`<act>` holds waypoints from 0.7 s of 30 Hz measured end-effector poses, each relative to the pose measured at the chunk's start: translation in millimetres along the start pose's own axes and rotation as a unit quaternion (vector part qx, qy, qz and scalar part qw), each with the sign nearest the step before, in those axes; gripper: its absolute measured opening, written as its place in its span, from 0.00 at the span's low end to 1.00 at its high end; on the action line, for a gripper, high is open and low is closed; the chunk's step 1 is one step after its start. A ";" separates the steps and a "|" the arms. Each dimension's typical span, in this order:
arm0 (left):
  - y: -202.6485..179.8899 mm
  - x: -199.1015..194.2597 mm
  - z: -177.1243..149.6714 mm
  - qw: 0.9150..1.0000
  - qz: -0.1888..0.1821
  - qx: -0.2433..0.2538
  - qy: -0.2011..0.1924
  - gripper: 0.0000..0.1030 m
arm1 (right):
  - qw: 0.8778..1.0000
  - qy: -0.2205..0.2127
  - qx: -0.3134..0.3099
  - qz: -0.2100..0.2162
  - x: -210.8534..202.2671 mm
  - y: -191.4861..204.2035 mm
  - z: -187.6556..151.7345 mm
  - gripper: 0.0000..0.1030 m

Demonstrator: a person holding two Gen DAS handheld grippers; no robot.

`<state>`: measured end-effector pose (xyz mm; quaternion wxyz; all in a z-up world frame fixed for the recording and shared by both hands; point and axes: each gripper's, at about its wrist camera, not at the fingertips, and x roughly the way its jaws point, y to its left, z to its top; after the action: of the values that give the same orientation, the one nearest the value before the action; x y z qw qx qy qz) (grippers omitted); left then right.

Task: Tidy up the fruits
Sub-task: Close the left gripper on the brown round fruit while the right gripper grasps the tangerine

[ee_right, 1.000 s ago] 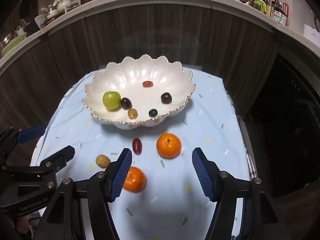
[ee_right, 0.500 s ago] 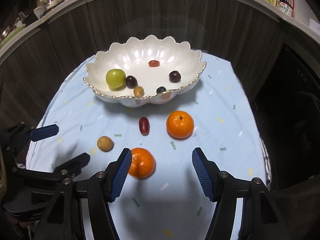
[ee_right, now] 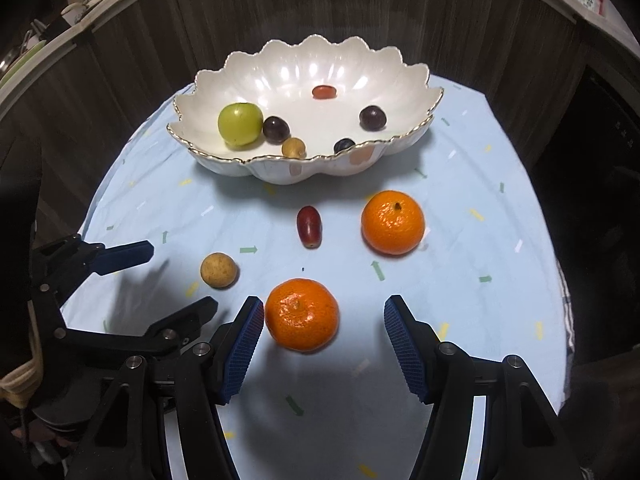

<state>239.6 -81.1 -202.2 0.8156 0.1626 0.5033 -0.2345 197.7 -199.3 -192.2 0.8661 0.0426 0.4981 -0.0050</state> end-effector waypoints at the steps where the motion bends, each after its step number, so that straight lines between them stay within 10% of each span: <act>1: 0.1 0.5 0.2 1.000 -0.002 0.000 0.000 0.69 | 1.000 0.003 0.003 0.003 2.0 0.1 0.7 0.62; 21: -2.8 23.4 8.6 1.000 -0.023 0.013 -0.005 0.49 | 0.996 0.053 0.052 0.046 38.8 -8.6 6.2 0.58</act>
<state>253.5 -92.9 -219.5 0.8106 0.1603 0.4997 -0.2600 222.2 -207.1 -223.1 0.8343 0.1102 0.5401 0.0112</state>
